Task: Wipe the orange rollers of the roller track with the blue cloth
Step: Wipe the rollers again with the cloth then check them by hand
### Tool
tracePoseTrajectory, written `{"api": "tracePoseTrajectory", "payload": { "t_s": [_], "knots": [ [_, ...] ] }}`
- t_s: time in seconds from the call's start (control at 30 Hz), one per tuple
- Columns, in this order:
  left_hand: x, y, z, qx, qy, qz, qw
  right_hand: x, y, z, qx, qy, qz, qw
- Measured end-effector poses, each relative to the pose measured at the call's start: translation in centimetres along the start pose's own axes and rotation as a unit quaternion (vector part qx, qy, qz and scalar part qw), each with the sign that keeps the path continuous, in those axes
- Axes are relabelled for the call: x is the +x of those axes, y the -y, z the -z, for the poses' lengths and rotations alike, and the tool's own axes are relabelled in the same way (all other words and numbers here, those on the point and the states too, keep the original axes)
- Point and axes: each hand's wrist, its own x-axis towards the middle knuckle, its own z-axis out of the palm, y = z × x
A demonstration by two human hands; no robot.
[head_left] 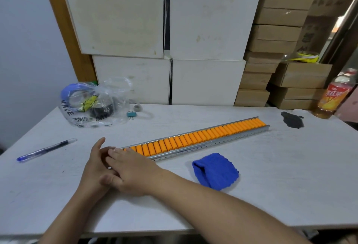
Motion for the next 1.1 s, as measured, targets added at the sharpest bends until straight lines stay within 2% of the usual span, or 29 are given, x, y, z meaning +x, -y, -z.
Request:
{"api": "tracePoseTrajectory", "payload": {
  "t_s": [0.13, 0.37, 0.6, 0.7, 0.8, 0.9, 1.0, 1.1],
  "knots": [
    [0.1, 0.4, 0.4, -0.003, 0.005, 0.006, 1.0, -1.1, -1.5, 0.1, 0.001, -0.004, -0.027, 1.0],
    [-0.1, 0.0, 0.0, 0.064, -0.01, -0.011, 0.998, -7.2, -8.0, 3.8, 0.007, 0.0, -0.115, 0.993],
    [0.1, 0.1, 0.1, 0.071, -0.008, -0.011, 0.997, -14.0, -16.5, 7.6, -0.011, -0.017, -0.267, 0.964],
    [0.0, 0.1, 0.1, 0.076, -0.006, -0.009, 0.997, -17.0, -20.4, 8.5, -0.039, -0.04, -0.368, 0.928],
    [0.0, 0.0, 0.2, 0.078, -0.005, -0.01, 0.997, -19.9, -24.8, 9.8, -0.065, -0.088, -0.477, 0.872],
    [0.0, 0.0, 0.2, 0.077, -0.003, -0.004, 0.997, -21.5, -29.0, 11.1, -0.091, -0.031, -0.564, 0.82],
    [0.0, -0.1, 0.1, 0.083, -0.005, -0.003, 0.997, -21.1, -30.0, 11.8, -0.119, 0.012, -0.573, 0.811],
    [-0.1, -0.3, 0.1, 0.087, -0.004, -0.005, 0.996, -20.8, -29.4, 11.8, -0.118, 0.011, -0.573, 0.811]
  ]
}}
